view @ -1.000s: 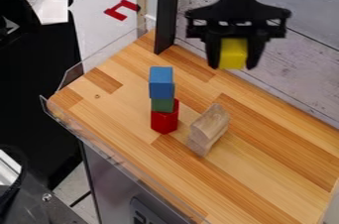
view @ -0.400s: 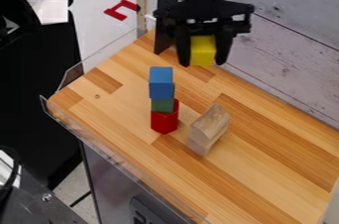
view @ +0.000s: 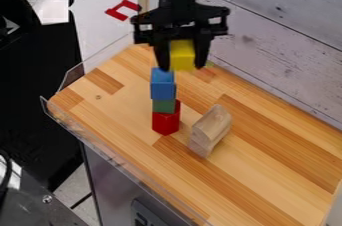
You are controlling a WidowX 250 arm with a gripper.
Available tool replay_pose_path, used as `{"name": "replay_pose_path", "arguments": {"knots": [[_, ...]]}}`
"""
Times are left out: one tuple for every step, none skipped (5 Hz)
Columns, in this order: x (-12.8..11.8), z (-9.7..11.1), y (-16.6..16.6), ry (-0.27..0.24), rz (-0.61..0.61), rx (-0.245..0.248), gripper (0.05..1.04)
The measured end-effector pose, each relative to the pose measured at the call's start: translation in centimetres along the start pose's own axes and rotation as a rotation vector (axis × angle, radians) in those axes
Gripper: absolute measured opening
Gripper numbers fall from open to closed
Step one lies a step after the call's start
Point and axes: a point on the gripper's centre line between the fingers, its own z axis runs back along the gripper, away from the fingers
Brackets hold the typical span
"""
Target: Place the yellow cube on top of blue block
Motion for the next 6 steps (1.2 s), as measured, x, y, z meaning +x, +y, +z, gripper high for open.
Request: {"name": "replay_pose_path", "arguments": {"knots": [[0.1,-0.2,0.7,0.005,0.013,0.005,0.587],[0.3,-0.2,1.0,0.007,0.018,0.009,0.587],[0.1,-0.6,1.1,0.023,0.009,0.024,0.587],[0.1,-1.3,1.3,0.047,-0.006,0.045,0.587],[0.2,-1.8,1.4,0.065,-0.015,0.047,0.587],[0.2,-2.0,1.5,0.08,-0.011,0.039,0.587]]}}
